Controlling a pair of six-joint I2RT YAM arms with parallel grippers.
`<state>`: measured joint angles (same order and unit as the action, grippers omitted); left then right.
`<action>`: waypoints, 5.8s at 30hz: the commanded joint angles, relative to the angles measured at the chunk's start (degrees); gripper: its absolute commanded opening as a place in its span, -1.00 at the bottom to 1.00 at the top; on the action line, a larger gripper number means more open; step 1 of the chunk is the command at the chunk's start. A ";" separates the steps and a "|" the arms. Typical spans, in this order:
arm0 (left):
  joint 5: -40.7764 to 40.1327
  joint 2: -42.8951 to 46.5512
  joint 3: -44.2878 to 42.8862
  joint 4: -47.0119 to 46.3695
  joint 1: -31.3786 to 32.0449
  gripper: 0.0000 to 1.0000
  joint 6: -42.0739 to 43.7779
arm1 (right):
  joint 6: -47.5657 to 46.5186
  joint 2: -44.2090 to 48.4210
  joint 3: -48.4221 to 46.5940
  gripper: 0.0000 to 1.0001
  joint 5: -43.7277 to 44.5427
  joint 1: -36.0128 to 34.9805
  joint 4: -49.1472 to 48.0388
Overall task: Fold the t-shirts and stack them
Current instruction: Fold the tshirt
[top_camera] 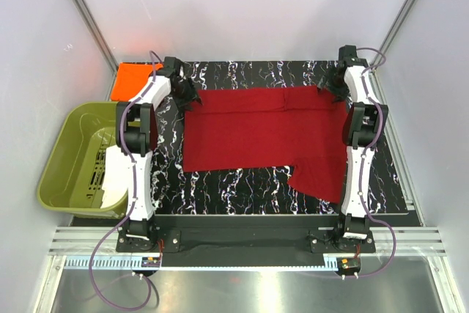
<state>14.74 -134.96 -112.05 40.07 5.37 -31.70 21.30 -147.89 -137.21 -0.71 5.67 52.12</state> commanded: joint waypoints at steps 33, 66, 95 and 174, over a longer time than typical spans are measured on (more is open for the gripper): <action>-19.05 53.92 61.76 0.37 9.05 0.07 -10.39 | 10.60 69.32 72.52 0.70 -16.00 1.09 7.56; -12.11 48.30 65.73 -2.46 6.50 -0.14 -9.61 | 24.93 67.65 80.43 0.71 -7.03 13.31 10.63; -9.73 45.31 62.92 -6.94 6.06 -1.00 -6.18 | 21.50 58.68 84.30 0.24 2.20 13.58 5.10; -13.95 29.23 27.07 7.91 2.90 -1.00 -2.84 | 7.79 31.63 35.45 -1.00 -15.46 12.70 3.51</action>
<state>1.89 -104.60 -81.08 47.68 9.13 -35.77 30.83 -113.49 -96.57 -13.23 18.90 54.78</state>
